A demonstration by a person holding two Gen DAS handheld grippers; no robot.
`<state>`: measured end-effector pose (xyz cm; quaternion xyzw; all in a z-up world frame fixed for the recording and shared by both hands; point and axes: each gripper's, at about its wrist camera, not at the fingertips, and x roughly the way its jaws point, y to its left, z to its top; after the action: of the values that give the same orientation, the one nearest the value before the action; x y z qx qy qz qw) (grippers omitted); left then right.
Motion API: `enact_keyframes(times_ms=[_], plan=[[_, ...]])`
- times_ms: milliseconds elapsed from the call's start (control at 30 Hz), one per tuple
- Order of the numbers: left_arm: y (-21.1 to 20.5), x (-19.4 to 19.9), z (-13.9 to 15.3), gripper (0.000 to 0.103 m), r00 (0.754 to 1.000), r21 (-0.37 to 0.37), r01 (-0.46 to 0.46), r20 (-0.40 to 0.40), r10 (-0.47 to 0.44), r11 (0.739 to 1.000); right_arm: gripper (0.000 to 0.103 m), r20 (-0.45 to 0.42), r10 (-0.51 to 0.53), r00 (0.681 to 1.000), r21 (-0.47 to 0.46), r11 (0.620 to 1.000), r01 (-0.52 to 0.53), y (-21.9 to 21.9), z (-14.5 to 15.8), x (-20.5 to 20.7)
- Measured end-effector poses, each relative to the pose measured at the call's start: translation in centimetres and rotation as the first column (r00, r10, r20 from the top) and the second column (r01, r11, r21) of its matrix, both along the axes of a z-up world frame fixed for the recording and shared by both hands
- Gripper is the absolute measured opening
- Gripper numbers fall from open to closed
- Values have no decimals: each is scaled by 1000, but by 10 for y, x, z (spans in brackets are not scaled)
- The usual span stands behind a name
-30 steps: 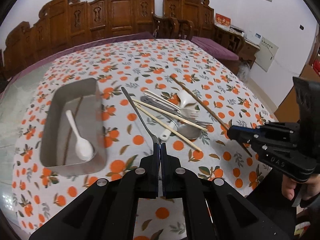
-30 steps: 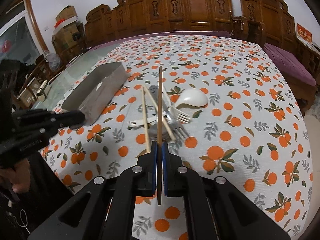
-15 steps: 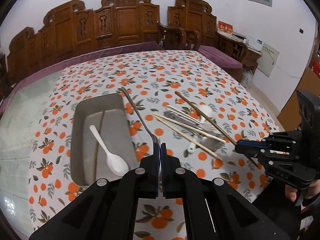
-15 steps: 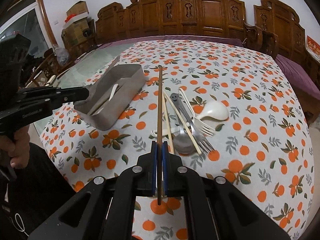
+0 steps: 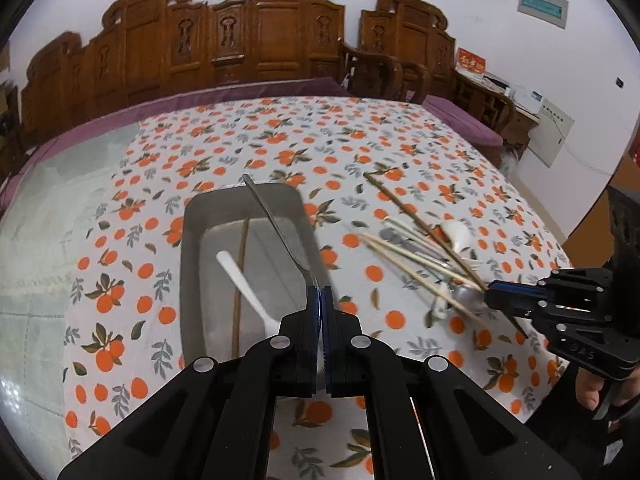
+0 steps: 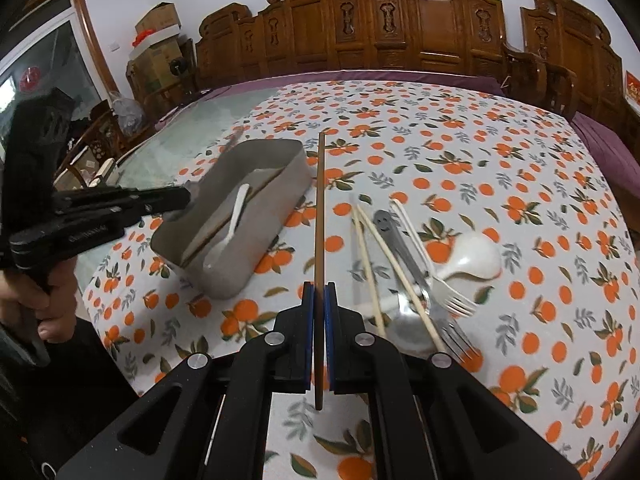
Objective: Organize utensils
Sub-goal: 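Carry the metal spoon into the tray and open the left tool while the right tool carries the chopstick, then lower the held wooden chopstick into the tray and open the right tool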
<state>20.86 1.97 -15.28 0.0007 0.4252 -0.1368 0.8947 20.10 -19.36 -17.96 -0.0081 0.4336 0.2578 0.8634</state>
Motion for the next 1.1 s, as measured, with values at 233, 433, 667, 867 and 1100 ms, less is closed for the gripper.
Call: enact_keyframes(times_ms=[233,433,667,867,1100], plan=[[16,10,-26,1,998,-17,-22,-59,21,1000,6,-9,34,999,-8,999,-34,26,-6,10],[24,18,-43,1,993,-19,-33,-113,30,999,6,-20,48,999,-5,999,-48,43,-10,15],[30,22,-55,1,988,-6,-47,-147,45,999,6,-21,42,999,-2,999,-42,55,-4,15],[35,21,-49,3,991,11,-54,-122,55,998,6,-24,32,999,-7,999,-32,64,2,13],[48,14,-28,18,995,-4,-77,-63,76,997,6,-31,11,999,-9,1000,-11,73,6,13]])
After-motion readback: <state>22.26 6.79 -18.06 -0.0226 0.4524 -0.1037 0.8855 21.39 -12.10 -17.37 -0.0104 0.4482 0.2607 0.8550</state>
